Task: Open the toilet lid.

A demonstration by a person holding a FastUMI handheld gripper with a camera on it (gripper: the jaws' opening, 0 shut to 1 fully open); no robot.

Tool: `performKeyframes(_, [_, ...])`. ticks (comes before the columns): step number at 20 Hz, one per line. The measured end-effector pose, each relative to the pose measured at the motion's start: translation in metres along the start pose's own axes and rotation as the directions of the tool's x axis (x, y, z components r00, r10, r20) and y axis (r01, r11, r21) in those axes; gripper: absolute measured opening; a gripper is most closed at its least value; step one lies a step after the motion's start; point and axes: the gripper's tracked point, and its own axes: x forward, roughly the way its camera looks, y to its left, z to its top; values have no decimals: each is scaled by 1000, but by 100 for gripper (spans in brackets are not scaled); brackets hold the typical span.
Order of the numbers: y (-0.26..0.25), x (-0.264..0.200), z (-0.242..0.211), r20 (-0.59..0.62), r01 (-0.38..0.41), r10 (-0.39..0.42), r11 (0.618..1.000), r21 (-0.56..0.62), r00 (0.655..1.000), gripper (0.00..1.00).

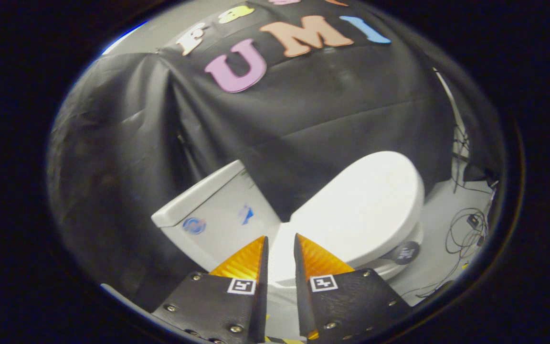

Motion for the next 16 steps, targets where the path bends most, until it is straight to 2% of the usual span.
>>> performKeyframes(3, [-49, -5, 2, -5, 86, -86, 994, 67, 996, 56])
performKeyframes(5, [-76, -9, -4, -39, 144, -141, 985, 95, 989, 71])
performKeyframes(11, [-140, -13, -9, -86, 273, -263, 951, 142, 961, 71])
performKeyframes(14, [-153, -5, -34, -174, 283, -243, 922, 263, 954, 71])
performKeyframes(16, [-148, 7, -47, -211, 256, -191, 903, 344, 959, 71])
